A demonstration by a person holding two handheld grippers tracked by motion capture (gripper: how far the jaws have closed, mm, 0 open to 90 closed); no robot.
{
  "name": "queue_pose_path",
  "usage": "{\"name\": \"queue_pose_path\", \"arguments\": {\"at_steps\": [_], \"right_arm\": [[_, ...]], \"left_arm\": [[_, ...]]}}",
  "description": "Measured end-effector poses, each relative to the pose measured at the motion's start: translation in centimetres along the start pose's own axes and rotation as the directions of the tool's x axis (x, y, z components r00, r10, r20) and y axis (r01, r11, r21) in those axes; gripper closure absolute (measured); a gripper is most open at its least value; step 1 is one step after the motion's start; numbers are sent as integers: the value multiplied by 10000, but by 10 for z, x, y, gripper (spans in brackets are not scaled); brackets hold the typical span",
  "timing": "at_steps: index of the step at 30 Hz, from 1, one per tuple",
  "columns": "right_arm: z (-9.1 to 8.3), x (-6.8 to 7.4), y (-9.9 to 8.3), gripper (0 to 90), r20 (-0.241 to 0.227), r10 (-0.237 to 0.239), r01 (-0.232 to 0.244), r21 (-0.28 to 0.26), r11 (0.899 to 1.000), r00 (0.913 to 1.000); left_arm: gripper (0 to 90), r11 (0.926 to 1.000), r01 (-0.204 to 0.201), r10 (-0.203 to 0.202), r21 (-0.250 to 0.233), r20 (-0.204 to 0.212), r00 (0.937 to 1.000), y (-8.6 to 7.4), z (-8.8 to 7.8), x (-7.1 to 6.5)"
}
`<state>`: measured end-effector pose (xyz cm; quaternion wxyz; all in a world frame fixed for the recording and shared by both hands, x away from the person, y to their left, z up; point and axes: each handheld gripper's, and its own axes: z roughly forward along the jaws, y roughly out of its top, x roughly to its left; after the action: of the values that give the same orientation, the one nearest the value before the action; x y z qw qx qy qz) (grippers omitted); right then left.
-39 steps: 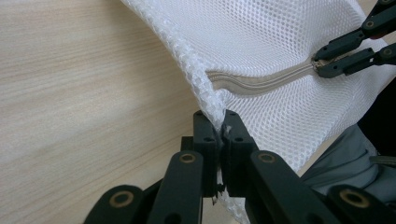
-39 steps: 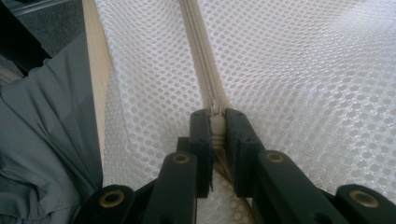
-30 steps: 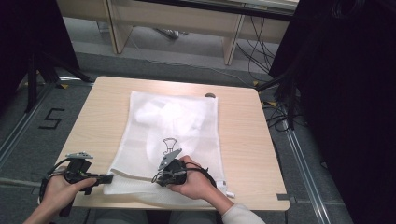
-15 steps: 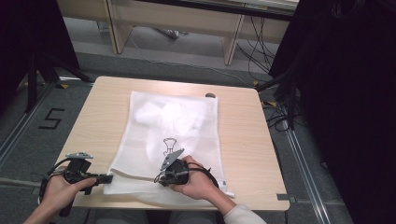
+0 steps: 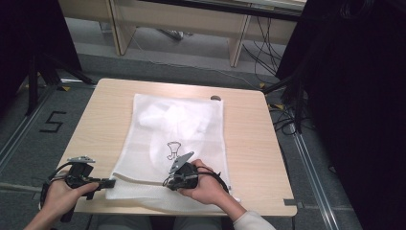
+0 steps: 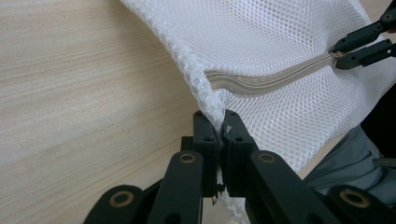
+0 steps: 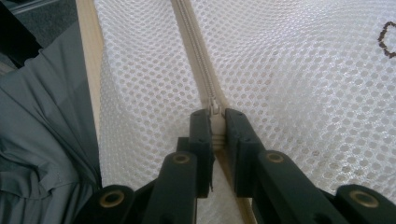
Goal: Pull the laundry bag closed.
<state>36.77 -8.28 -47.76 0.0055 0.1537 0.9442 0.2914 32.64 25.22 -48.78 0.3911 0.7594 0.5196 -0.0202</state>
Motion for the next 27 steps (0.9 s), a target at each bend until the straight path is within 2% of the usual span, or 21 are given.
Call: {"name": "queue_pose_path", "arguments": {"at_steps": [8,11,12,13,15,19,20,22,27], "right_arm": [[-3,-1,-3,827,76,26,-26,54,10000,10000],[-5,-2,-5,827,73,74,-74,62,10000,9999],[-5,-3,-6,827,112,49,-50,63,10000,9999],[-6,-2,-8,827,122,200,-201,71,9998,9997],[-6,-3,-8,827,135,60,-61,60,10000,9999],[-7,-3,-9,827,110,105,-106,111,9999,9999],[-8,-3,-9,827,118,129,-130,130,9998,9998],[-9,-3,-10,827,125,134,-135,22,9999,9998],[-11,-4,-11,827,169,170,-172,116,9998,9997]], "left_arm": [[856,10000,38,-39,-69,-59,10000,0,0,1],[856,9999,0,1,104,-73,10000,0,-1,1],[856,10000,32,-33,-65,-79,10000,0,0,1],[856,10000,35,-35,-38,-71,10000,0,0,0],[856,10000,2,-2,-22,-92,10000,0,0,0],[856,10000,45,-46,-51,-100,9999,0,0,1],[856,10000,25,-24,93,-89,10000,0,-1,1],[856,10000,45,-45,-50,-87,10000,0,0,0],[856,10000,32,-32,-50,-130,9999,0,0,1]]}}
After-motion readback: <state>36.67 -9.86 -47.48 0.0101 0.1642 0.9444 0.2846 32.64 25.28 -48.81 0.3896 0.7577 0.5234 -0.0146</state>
